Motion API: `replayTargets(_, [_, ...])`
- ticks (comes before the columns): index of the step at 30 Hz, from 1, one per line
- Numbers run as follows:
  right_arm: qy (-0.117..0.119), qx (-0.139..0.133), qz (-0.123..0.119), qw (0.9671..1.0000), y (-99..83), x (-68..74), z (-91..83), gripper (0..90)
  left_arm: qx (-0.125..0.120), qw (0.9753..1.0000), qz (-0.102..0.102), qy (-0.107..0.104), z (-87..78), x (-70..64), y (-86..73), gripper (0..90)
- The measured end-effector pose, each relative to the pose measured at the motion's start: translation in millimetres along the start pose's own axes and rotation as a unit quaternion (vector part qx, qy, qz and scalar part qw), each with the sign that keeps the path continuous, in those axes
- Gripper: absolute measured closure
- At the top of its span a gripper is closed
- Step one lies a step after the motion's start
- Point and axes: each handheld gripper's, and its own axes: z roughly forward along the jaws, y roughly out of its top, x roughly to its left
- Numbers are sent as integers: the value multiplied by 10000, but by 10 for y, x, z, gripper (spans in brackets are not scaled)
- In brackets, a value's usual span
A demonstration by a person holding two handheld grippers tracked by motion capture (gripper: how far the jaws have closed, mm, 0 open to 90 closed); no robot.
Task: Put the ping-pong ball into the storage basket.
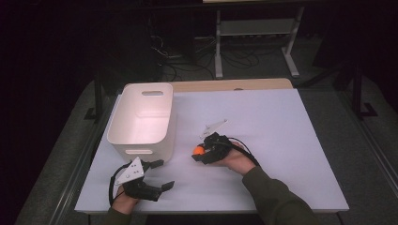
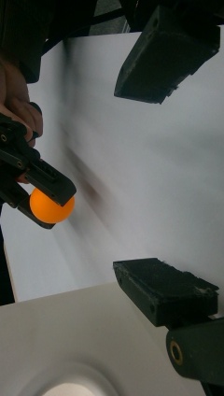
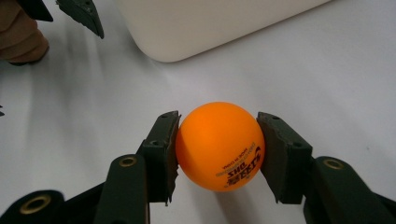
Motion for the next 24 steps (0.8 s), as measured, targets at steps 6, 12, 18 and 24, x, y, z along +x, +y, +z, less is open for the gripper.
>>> replayTargets(6, [60, -31, -31, 10000, 68, 26, 19, 497, 2, 10000, -1, -6, 0, 1, 0, 140])
replayTargets(12, [92, -68, -79, 9999, 136, 49, 21, 497, 8, 10000, 11, -3, -1, -2, 0, 140])
replayTargets(18, [105, -77, -113, 9999, 201, 58, 9, 497, 6, 10000, -5, -11, 0, 0, 0, 140])
replayTargets(24, [119, -96, -157, 9998, 261, 64, -13, 497, 10, 10000, -4, -14, 0, 1, 1, 140])
